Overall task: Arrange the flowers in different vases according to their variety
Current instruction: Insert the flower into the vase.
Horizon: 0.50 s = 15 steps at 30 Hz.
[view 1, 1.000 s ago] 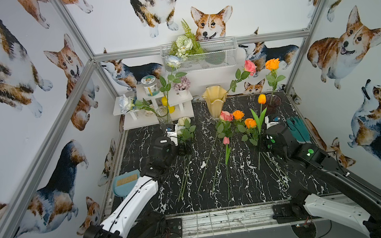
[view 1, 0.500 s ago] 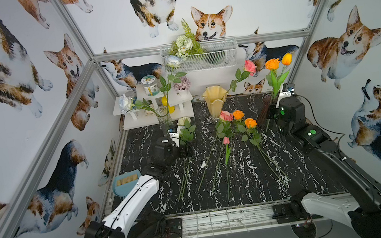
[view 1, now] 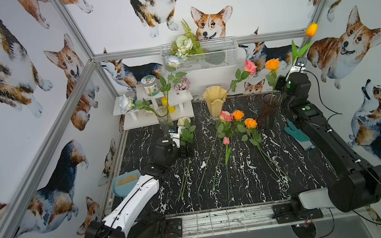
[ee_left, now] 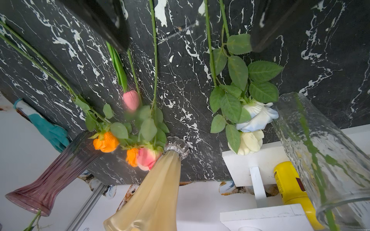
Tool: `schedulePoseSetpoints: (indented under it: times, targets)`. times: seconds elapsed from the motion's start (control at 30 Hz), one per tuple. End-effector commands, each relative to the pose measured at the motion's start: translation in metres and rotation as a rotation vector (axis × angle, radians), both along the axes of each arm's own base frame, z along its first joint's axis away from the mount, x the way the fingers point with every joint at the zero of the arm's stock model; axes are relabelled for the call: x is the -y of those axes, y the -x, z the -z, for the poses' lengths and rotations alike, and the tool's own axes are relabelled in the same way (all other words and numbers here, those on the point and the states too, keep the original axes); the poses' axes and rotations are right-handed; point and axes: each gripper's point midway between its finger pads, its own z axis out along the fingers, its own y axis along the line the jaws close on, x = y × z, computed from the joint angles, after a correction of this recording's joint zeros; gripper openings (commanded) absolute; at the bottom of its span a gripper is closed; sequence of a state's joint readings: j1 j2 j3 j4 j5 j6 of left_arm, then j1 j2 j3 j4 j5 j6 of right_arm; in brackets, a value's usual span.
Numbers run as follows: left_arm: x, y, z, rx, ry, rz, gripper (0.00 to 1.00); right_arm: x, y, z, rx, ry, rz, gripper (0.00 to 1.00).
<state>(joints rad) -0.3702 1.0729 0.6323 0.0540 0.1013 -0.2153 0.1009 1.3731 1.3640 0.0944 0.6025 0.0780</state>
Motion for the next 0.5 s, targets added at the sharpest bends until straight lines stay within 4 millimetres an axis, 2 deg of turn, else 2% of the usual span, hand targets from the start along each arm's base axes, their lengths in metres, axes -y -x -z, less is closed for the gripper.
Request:
schedulePoseSetpoints:
  times: [0.0, 0.2, 0.47]
  targets:
    - [0.002, 0.001, 0.002, -0.007, 0.008, 0.01, 1.0, 0.01, -0.008, -0.018, 0.085, 0.027, 0.039, 0.0]
    - [0.003, 0.001, 0.004, -0.014, 0.01, 0.013, 1.0, 0.013, -0.029, 0.012, 0.06, 0.047, 0.062, 0.0]
    - [0.004, 0.001, 0.004, -0.014, 0.01, 0.016, 1.0, 0.011, -0.034, 0.059, 0.001, 0.054, 0.055, 0.0]
